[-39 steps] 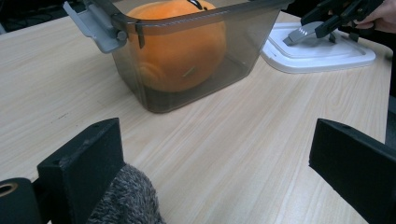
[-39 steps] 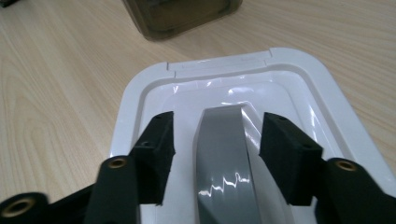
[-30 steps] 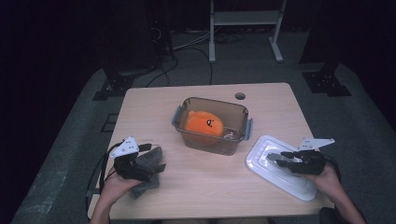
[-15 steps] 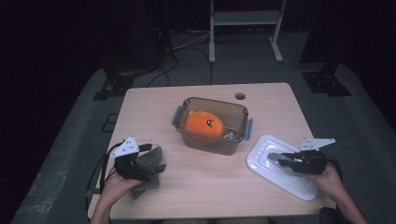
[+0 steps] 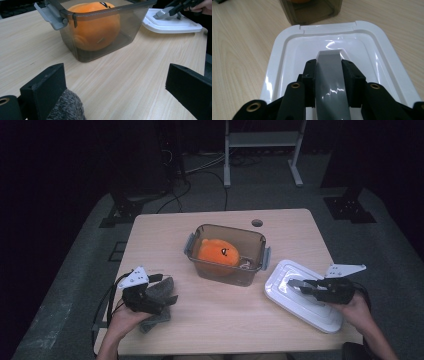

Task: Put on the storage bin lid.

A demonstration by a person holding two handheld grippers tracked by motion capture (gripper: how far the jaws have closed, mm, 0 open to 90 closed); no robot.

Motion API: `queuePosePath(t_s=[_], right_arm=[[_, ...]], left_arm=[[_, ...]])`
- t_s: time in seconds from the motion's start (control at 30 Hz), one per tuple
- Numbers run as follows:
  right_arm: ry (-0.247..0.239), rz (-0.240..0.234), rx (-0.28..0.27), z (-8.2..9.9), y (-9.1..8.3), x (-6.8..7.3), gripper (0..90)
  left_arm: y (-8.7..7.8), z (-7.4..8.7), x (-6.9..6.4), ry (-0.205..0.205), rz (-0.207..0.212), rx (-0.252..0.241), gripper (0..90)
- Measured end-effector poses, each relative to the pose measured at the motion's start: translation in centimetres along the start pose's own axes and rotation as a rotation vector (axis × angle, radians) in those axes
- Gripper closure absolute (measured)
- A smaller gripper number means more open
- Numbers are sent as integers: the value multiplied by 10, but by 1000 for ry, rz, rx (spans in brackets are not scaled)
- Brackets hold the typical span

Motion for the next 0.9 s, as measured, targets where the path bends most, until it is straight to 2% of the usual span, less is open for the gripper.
queuePosePath(t_s=[0.33, 0.57, 0.9], right_arm=[[-21, -1, -15, -12, -12, 3, 652], [-43, 4, -32, -24, -28, 4, 652], [-47, 4, -54, -42, -47, 3, 652]], left_arm=[[0, 0, 0, -3, 1, 1, 24], [1, 1, 0, -4, 3, 6, 24], [0, 1, 1, -5, 1, 3, 24]])
Point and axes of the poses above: each handheld gripper's, and its own axes: y roughly forward along the jaws, z roughly out of its underside, x roughly to its left, the point moved 9 cm from there along y, roughly forward along the jaws, and after that the axes turned 5 degrees about z, right-handed, at the moved point
